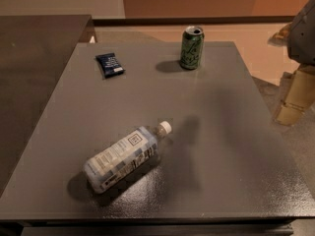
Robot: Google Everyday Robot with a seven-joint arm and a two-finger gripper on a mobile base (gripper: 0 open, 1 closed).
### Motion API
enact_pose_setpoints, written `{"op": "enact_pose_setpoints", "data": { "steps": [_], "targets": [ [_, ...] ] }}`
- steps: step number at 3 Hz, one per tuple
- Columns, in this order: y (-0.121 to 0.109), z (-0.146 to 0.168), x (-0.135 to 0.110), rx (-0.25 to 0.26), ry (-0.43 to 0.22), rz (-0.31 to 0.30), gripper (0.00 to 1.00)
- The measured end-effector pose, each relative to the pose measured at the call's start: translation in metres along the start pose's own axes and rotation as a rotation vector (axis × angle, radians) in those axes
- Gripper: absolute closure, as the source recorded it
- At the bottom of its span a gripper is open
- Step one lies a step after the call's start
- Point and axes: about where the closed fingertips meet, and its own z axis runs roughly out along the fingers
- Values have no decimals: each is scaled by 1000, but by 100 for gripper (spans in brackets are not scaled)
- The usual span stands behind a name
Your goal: Place blue plastic bottle upright
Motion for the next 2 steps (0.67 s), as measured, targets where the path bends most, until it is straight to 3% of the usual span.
{"op": "enact_pose_setpoints", "data": {
  "steps": [1,2],
  "targets": [
    [0,0,0,0,0,0,0],
    [7,0,-17,13,5,-46,0]
  ]
}}
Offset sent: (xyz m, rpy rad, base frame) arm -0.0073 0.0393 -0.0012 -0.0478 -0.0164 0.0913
